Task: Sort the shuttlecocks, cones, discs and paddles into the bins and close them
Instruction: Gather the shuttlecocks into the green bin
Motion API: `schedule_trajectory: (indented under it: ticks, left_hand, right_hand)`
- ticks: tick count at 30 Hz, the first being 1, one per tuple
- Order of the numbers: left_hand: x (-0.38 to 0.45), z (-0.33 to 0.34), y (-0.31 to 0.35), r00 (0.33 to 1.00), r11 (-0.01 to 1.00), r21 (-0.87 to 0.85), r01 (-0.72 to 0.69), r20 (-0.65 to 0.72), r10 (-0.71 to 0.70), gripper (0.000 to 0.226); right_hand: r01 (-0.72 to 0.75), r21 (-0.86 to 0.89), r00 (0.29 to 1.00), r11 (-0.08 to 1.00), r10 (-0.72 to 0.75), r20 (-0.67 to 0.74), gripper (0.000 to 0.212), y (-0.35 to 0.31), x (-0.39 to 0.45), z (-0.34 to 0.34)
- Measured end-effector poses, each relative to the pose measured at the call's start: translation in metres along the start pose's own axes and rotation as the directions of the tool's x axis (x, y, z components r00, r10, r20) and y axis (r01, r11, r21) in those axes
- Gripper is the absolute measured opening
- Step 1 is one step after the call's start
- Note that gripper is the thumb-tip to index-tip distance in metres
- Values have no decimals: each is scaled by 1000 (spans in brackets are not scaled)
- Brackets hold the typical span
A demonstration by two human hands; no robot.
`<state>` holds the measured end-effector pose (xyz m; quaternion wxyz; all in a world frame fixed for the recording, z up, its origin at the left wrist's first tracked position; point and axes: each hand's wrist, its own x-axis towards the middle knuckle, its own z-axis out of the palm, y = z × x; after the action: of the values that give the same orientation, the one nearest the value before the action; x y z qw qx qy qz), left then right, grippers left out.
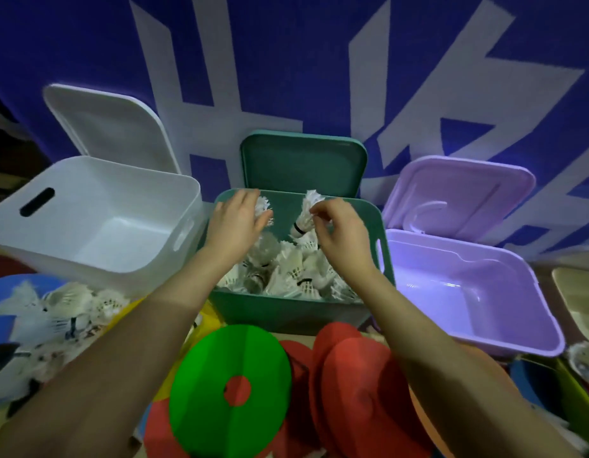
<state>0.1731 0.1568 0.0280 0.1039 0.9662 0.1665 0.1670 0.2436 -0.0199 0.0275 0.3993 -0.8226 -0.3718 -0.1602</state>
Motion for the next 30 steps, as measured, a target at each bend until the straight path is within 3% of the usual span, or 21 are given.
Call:
schedule_trajectory:
  ticks: [2,5,7,9,11,15,20,25,30]
  left_hand:
    - [4,15,-19,997,1000,4,7,80,-8,50]
    - [5,34,-39,959,980,188,-63,283,8,54]
    - [5,38,-44,928,955,269,-121,372,12,55]
    - [4,40,-43,926,960,253,-117,377,14,51]
    - [3,37,-40,945,974,207,-93,327,21,48]
    - [0,18,-18,966,984,104,-144,230,116,48]
    - [0,-18,33,963,965,2,-262,72,261,41]
    - [-27,-35,91,934,933,-39,-358,-29,357,56]
    - [-66,-32,167,910,908,-70,-414,-24,413,49]
  right_hand:
    - [-17,-54,997,998,21,68,10,-3,7,24]
    - [-34,-172,989,985,58,139,15,4,14,50]
    - [-50,-292,955,955,131,265,22,12,15,58]
    - [-34,-374,900,927,191,392,32,18,11,61]
    - [-17,-391,883,920,197,427,36,20,5,59]
    - [51,-380,922,924,103,373,32,16,2,37]
    - [97,-282,979,955,-41,198,32,4,-9,-21]
    - [76,-272,995,959,-55,86,37,8,-49,-95]
    - [16,-284,1000,959,-17,-3,33,27,-108,-172]
